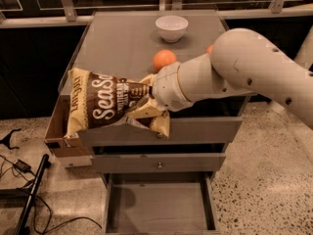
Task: Pick brown chip bag from bottom drawer and place on counter
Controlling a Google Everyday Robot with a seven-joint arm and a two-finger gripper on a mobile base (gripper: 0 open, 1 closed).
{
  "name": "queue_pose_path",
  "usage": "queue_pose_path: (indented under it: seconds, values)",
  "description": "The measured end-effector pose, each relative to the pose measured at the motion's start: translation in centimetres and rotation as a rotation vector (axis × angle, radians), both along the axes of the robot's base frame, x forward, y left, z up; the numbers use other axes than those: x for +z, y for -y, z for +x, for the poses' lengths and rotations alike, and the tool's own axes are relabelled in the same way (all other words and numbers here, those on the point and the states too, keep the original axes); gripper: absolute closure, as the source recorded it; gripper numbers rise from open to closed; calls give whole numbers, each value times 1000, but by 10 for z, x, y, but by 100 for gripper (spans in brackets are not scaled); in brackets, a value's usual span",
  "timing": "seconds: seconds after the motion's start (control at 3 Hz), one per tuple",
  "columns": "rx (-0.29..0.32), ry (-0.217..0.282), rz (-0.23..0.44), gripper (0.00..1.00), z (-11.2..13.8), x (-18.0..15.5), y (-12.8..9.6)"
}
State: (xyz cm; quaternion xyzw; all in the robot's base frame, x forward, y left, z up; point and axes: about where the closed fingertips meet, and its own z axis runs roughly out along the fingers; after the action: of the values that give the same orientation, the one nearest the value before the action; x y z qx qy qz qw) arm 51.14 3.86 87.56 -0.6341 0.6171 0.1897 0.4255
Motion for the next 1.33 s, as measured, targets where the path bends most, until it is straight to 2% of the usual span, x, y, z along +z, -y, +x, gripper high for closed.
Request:
queue_pose_path:
  seconds: [0.33, 0.67, 1.33]
  values:
    - [0, 0, 0, 100, 0, 0, 0]
    - [17, 15, -18, 100, 14, 36, -11]
    - [47, 55, -46, 100, 68, 103, -41]
